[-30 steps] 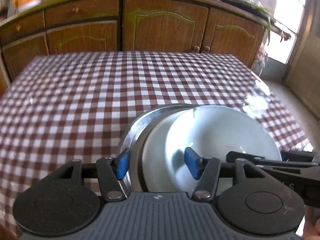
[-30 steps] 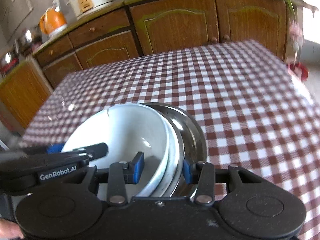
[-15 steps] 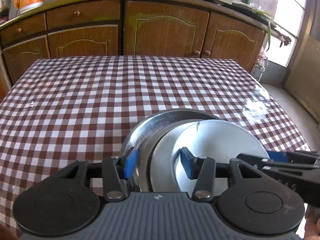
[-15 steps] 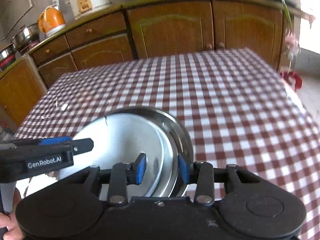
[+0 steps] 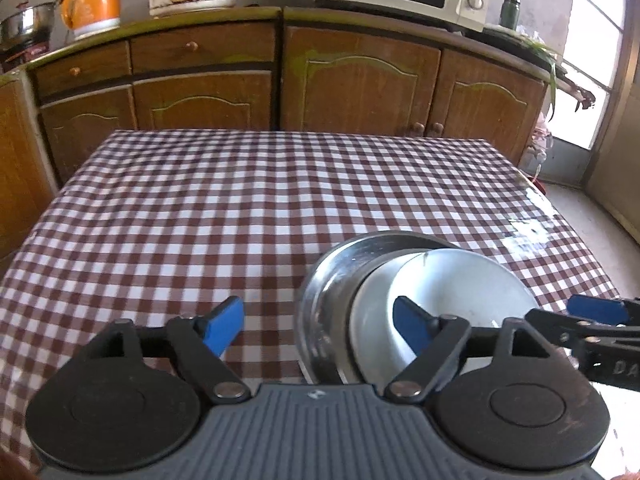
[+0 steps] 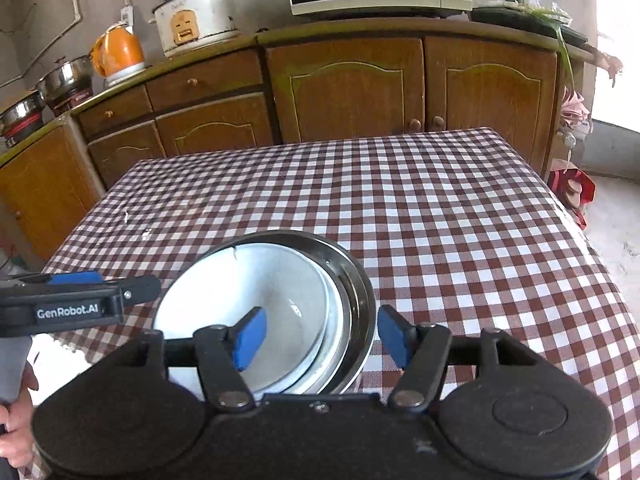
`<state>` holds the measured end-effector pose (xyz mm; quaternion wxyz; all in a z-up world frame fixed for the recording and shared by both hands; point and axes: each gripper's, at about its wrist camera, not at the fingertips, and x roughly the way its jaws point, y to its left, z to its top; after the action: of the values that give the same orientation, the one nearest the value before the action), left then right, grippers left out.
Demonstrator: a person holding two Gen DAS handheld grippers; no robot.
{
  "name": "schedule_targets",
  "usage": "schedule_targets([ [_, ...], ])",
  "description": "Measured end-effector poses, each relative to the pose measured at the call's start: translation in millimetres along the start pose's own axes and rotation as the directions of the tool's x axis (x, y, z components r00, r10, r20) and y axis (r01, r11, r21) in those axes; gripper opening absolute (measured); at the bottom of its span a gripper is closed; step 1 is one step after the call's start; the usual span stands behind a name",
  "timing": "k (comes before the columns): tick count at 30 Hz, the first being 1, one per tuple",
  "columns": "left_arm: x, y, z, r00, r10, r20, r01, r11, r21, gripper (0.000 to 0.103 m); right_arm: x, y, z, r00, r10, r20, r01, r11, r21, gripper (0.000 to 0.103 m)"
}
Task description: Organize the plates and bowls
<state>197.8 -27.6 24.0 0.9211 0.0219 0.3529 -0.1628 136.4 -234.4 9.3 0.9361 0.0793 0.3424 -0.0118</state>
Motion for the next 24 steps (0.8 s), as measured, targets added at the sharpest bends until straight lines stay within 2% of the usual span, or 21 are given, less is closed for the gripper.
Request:
schedule_targets([
  [5,-11,4,-6,1.0,0.014,0.0,-0.014,1.0,-0.008,0.092,-10,-3,-2,1.0,0.007,0.003,-0.007,1.0,0.018,0.079],
  [15,-16,1,-23,1.0,0.009,-0.026,-0.009,1.0,-0.009,0.093,-23,-5,-15,1.0,0.013,-0.008,-0.013,1.0,0.019,0.079],
  [24,-18,-12,-34,0.999,-0.014,-0.028,0.016,0.999,0.038,0.093,-34,-6,-35,0.998,0.039,-0.042,-0.04,0.999,-0.031,0.079],
])
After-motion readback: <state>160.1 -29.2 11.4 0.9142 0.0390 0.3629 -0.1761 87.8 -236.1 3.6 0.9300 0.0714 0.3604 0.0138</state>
